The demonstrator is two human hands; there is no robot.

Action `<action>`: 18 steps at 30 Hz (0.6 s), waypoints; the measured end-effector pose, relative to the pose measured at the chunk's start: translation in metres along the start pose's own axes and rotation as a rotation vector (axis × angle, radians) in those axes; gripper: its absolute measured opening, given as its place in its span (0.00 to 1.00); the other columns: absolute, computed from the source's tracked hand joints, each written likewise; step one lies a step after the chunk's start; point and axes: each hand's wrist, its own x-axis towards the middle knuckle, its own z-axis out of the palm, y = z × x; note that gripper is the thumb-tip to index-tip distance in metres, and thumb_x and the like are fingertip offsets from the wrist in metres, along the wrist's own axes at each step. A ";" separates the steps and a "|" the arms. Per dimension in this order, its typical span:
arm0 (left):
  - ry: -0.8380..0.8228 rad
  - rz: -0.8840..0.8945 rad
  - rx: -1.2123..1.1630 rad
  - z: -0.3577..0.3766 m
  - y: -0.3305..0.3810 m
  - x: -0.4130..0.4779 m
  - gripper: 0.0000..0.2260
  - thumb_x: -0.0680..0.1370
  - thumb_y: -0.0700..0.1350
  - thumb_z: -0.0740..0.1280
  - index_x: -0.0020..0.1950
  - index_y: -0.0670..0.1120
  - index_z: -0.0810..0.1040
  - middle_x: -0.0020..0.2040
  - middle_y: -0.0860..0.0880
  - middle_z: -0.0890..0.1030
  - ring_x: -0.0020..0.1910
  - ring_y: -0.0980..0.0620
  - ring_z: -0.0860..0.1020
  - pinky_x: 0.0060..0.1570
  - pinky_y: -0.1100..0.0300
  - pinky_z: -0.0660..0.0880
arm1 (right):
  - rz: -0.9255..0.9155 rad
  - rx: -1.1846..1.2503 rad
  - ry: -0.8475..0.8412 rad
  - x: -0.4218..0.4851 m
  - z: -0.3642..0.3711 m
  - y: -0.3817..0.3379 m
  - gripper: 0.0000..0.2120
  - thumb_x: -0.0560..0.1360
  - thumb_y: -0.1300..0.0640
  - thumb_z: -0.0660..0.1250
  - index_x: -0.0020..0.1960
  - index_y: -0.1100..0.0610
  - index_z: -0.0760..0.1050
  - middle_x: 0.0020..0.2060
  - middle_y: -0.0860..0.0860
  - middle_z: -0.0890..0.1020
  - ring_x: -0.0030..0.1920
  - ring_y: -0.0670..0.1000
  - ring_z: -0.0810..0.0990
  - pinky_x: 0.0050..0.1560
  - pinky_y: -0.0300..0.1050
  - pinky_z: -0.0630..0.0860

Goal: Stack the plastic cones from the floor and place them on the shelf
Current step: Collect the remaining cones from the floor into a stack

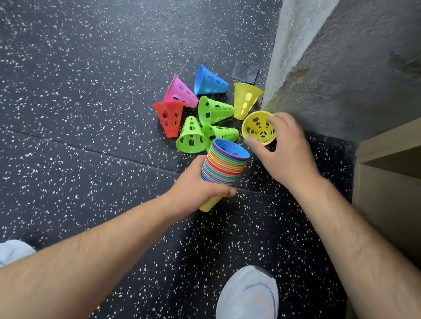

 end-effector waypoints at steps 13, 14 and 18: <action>0.031 0.011 -0.045 -0.020 -0.002 -0.015 0.31 0.62 0.42 0.81 0.63 0.43 0.75 0.49 0.50 0.84 0.43 0.58 0.82 0.44 0.65 0.78 | 0.036 0.297 0.056 0.000 -0.019 -0.074 0.27 0.70 0.33 0.67 0.55 0.53 0.81 0.47 0.51 0.83 0.48 0.51 0.81 0.52 0.52 0.78; 0.041 0.014 -0.054 -0.021 -0.003 -0.016 0.31 0.62 0.42 0.80 0.62 0.43 0.75 0.49 0.49 0.84 0.44 0.57 0.82 0.45 0.63 0.79 | 0.052 0.276 -0.033 0.000 -0.016 -0.077 0.28 0.70 0.32 0.66 0.55 0.54 0.82 0.48 0.51 0.84 0.48 0.51 0.81 0.52 0.51 0.78; 0.089 0.019 -0.088 -0.028 -0.007 -0.017 0.32 0.61 0.42 0.80 0.63 0.41 0.72 0.51 0.45 0.83 0.44 0.54 0.82 0.44 0.62 0.79 | 0.142 0.244 -0.352 -0.011 0.011 -0.088 0.33 0.70 0.30 0.67 0.66 0.50 0.79 0.63 0.46 0.81 0.60 0.44 0.78 0.63 0.43 0.74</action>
